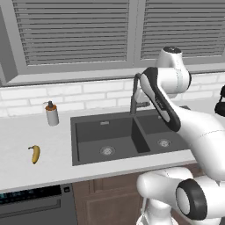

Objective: Put the colander in the sink, put the banana in the colander, and turn on the sink faucet and pour water over the colander.

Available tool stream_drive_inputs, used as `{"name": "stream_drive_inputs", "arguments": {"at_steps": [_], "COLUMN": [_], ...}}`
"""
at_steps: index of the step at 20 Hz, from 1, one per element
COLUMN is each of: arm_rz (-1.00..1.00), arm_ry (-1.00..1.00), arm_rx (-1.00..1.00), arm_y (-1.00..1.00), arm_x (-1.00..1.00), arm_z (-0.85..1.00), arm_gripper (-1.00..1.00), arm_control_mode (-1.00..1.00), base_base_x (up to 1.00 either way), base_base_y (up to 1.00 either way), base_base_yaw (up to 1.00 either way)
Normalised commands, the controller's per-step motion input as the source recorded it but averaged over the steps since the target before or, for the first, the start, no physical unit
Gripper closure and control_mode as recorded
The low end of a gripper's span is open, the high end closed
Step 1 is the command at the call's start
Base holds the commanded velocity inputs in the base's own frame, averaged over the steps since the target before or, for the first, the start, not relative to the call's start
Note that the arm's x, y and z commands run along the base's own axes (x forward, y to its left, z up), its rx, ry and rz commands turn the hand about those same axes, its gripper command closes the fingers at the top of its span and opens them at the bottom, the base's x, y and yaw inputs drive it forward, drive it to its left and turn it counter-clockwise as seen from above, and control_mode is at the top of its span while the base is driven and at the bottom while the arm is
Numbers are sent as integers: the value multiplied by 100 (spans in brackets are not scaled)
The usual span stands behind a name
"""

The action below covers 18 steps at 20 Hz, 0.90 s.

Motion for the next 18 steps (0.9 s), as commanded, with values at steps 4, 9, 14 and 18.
{"name": "stream_drive_inputs", "arguments": {"at_steps": [4, 9, 14, 18], "arm_rz": [0, 0, 0, 0], "arm_ry": [-1, -14, 0, 3], "arm_rx": [-1, 0, -9, -5], "arm_y": [-4, -23, -31, -63], "arm_x": [-18, -66, -57, -50], "arm_z": [-7, -11, 0, 0], "arm_gripper": [-100, -100, -100, -100], "arm_control_mode": [-100, -100, -100, -100], "base_base_x": [0, 0, 0, 0], "base_base_y": [0, 0, 0, 0], "base_base_yaw": [0, 0, 0, 0]}}
